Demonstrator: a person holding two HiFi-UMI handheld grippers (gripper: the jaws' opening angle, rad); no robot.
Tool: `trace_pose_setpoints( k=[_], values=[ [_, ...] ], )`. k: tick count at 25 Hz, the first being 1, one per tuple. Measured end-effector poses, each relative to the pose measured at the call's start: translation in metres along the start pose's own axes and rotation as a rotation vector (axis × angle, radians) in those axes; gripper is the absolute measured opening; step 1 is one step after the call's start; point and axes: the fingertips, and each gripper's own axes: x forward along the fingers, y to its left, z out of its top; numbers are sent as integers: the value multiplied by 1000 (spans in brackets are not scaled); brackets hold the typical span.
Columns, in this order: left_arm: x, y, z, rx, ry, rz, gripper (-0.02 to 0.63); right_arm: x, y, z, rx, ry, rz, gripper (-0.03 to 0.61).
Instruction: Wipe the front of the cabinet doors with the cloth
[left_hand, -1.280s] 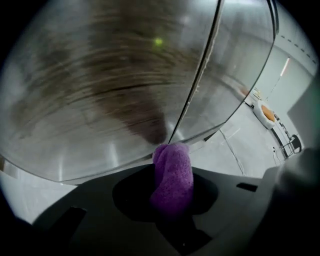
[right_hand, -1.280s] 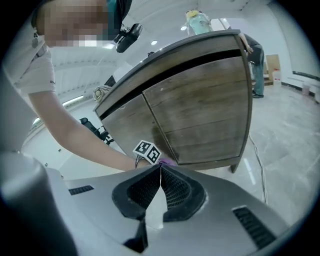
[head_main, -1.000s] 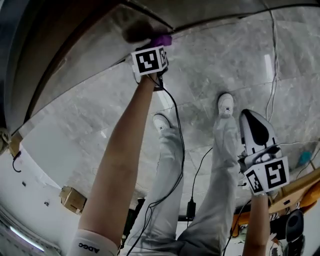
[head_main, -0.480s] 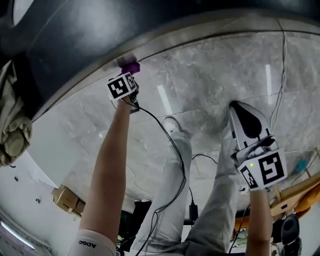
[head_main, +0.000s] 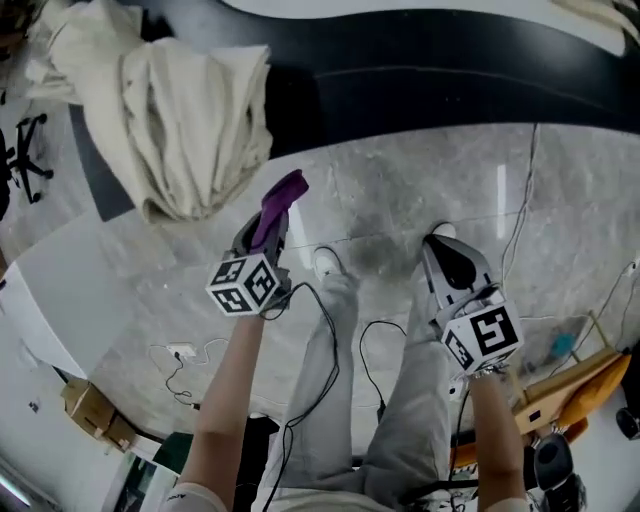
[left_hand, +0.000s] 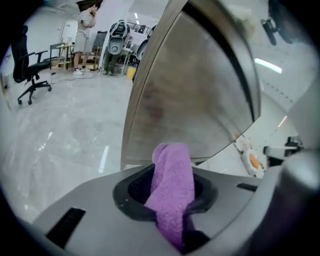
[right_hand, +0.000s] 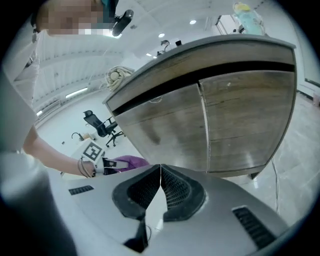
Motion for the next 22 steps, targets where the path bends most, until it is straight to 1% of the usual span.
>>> trace_pose_setpoints(
  k=[1,3,5,7,8,10,12,14,16,18,22],
  values=[
    [-22,-17,4,-1,-25,-40,94,-4,8,5,-16,2,5,26],
    [-67,-46,9,-3,-49,-95,94,-16,28,15,-35,15,16,26],
    [-106,-78,24,2,-98,-154,94,-34,47,34,-86,20,26,26],
    [-148,-114,57,21,-201,-232,94,-62,62,66,-153,-5,23,26],
    [-173,-131,75,38,-255,-267,94,-82,71,85,-171,-29,16,26],
    [-230,-164,109,87,-336,-321,94,-133,93,125,-183,-87,-10,26],
    [-284,-193,143,150,-398,-362,94,-186,116,165,-195,-159,-48,26],
    [-324,-219,187,227,-478,-414,94,-232,133,205,-230,-247,-95,26],
    [-361,-242,225,307,-550,-464,94,-273,153,236,-262,-322,-134,26],
    [-403,-259,242,370,-578,-494,94,-316,183,247,-256,-373,-148,26],
    [-478,-282,243,455,-604,-527,94,-390,240,244,-218,-459,-180,26]
  ],
)
